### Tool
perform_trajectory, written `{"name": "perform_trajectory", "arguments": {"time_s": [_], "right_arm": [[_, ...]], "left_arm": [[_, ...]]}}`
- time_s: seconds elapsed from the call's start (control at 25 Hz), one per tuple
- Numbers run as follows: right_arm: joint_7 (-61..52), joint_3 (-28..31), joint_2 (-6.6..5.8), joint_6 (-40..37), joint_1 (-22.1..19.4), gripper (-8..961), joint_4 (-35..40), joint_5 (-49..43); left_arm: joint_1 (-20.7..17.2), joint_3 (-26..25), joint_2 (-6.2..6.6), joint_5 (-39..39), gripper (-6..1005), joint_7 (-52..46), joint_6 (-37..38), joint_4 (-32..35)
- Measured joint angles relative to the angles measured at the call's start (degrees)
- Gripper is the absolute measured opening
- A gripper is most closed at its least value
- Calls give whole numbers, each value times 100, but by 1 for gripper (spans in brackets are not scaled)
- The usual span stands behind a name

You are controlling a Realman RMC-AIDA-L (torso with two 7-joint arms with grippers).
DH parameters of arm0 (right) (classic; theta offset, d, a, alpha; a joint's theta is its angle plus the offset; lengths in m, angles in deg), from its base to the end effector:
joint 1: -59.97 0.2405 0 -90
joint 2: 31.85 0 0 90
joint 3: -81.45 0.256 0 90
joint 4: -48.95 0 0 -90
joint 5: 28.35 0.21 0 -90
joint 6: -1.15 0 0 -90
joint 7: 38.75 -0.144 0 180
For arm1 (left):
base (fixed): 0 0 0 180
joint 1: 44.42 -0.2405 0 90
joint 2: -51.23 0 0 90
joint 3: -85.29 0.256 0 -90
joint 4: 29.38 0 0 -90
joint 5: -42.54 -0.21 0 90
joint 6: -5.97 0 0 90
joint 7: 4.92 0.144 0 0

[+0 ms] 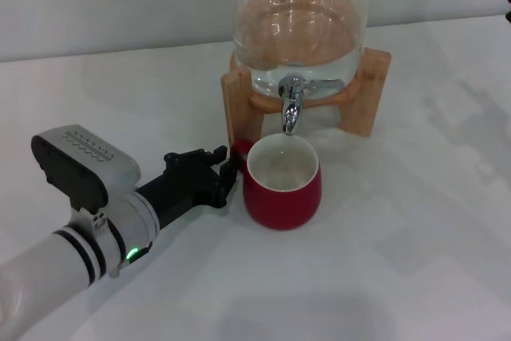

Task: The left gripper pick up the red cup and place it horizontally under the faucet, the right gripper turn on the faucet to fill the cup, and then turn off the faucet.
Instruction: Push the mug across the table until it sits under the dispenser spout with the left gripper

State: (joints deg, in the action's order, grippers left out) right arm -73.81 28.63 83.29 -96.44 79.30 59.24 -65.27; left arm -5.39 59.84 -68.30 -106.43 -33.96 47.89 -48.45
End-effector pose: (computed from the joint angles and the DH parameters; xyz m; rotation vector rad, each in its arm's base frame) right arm 0.3141 0.2887 0.0788 -1.5751 0.2654 1.2181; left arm -0.2255 0.3409 -0.1442 -2.4262 -0.5902 -0.5886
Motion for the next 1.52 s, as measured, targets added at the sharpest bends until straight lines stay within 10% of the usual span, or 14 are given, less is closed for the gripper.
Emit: {"name": "perform_trajectory", "arguments": {"time_s": [1.52], "right_arm": [[16, 0, 0, 40, 9, 781, 9, 29]], "left_arm": [[-201, -218, 0, 48, 215, 126, 5, 149]]}}
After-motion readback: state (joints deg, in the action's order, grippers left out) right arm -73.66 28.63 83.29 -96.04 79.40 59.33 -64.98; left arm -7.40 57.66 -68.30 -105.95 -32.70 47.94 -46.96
